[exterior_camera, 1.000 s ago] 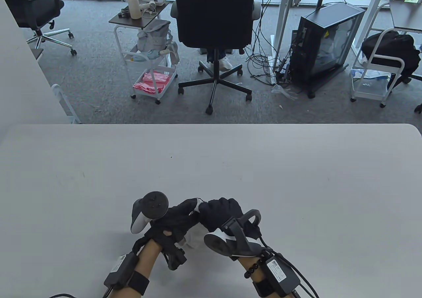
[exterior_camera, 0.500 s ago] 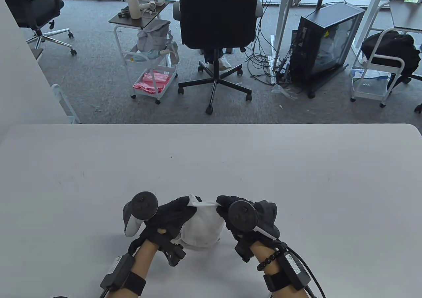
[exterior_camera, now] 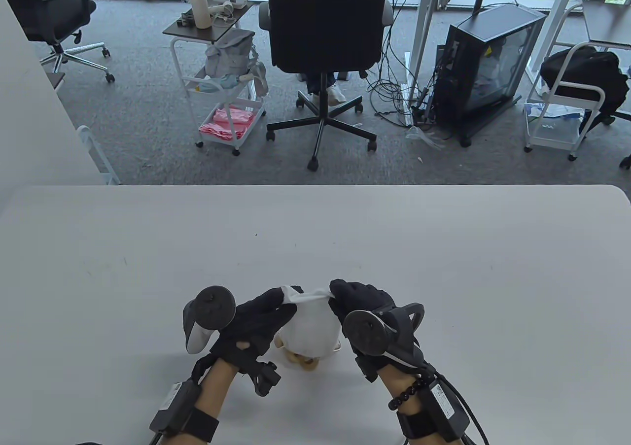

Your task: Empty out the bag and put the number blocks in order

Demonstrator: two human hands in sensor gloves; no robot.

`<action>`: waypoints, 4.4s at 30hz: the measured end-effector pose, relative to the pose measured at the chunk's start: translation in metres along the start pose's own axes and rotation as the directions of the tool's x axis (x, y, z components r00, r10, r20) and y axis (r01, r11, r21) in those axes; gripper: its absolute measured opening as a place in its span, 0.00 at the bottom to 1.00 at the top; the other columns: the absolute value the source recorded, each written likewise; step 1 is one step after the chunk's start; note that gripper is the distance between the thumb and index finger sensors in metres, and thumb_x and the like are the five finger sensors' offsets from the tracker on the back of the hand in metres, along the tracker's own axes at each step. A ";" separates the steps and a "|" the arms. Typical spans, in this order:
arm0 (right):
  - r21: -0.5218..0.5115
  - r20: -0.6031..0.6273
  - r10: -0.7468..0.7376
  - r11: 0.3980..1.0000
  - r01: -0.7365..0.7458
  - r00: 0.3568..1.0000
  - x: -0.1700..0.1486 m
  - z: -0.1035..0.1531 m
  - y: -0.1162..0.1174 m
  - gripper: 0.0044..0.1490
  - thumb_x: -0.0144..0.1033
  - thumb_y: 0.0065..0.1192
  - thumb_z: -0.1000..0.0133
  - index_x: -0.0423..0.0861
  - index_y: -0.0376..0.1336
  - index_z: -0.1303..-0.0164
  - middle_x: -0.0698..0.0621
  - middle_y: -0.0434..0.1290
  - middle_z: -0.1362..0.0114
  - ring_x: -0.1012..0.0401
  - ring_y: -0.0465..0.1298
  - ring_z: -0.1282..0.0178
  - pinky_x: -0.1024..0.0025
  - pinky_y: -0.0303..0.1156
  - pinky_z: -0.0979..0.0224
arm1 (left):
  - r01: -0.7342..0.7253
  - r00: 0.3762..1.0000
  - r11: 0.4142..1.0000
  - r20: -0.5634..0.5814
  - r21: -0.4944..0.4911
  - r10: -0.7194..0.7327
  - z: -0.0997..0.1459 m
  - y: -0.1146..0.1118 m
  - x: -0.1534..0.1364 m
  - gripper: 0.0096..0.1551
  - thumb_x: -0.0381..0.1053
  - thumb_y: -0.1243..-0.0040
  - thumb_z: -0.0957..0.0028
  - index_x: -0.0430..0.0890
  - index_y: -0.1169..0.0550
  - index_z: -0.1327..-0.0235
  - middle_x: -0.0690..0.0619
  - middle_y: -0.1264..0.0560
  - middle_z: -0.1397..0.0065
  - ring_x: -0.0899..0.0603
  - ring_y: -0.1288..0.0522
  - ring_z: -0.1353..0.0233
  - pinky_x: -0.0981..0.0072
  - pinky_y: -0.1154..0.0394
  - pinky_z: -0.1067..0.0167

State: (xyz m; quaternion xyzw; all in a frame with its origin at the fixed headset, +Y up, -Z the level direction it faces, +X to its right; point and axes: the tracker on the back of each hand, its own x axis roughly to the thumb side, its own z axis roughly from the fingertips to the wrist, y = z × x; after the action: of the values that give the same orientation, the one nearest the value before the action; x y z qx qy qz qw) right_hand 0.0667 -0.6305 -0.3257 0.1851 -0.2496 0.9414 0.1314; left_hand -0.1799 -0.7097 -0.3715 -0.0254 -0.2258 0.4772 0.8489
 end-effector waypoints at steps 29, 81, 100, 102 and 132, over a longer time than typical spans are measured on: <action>-0.233 0.149 0.077 0.972 -0.040 0.986 0.033 0.005 -0.025 0.23 0.38 0.70 0.44 0.45 0.73 0.41 0.47 0.82 0.43 0.53 0.86 0.52 0.57 0.84 0.45 | 0.030 0.996 0.991 0.074 0.129 -0.039 0.016 0.035 0.022 0.26 0.57 0.42 0.40 0.53 0.24 0.29 0.44 0.26 0.23 0.29 0.25 0.23 0.25 0.33 0.31; -0.085 -0.271 -0.613 0.783 0.616 0.742 -0.066 -0.002 -0.013 0.30 0.40 0.63 0.40 0.37 0.68 0.32 0.41 0.79 0.39 0.49 0.84 0.49 0.53 0.82 0.44 | 0.620 0.574 0.754 -0.782 0.219 -0.244 0.083 0.210 -0.102 0.50 0.62 0.43 0.43 0.30 0.39 0.21 0.26 0.38 0.23 0.18 0.32 0.28 0.20 0.39 0.35; 0.241 -0.088 -0.153 0.955 0.171 0.984 -0.025 0.033 0.025 0.41 0.49 0.66 0.43 0.37 0.64 0.25 0.31 0.72 0.27 0.37 0.79 0.36 0.39 0.76 0.34 | 0.761 0.634 0.649 -0.187 -0.027 -0.751 0.023 0.021 0.010 0.48 0.62 0.43 0.43 0.35 0.39 0.18 0.29 0.39 0.19 0.19 0.35 0.23 0.19 0.40 0.33; 0.333 -0.036 -0.075 0.939 0.083 0.997 -0.010 0.038 0.041 0.42 0.50 0.66 0.44 0.37 0.64 0.25 0.30 0.72 0.27 0.36 0.79 0.36 0.39 0.76 0.34 | 0.789 0.597 0.613 -0.192 -0.032 -0.779 0.024 0.016 0.007 0.48 0.62 0.43 0.43 0.34 0.39 0.19 0.29 0.39 0.20 0.19 0.35 0.23 0.19 0.40 0.34; 0.483 0.157 0.233 0.829 -0.281 0.960 0.052 0.054 0.126 0.51 0.48 0.70 0.47 0.26 0.58 0.24 0.32 0.76 0.33 0.41 0.83 0.42 0.45 0.81 0.40 | 0.799 0.579 0.599 -0.207 -0.044 -0.788 0.033 0.015 -0.003 0.48 0.61 0.43 0.43 0.33 0.38 0.19 0.28 0.38 0.20 0.18 0.35 0.24 0.19 0.40 0.34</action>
State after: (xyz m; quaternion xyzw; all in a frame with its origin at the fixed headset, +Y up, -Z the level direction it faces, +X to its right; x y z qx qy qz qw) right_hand -0.0078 -0.7564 -0.3139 0.2201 -0.0254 0.9733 -0.0605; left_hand -0.2067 -0.7101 -0.3465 0.0520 -0.1115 0.0479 0.9913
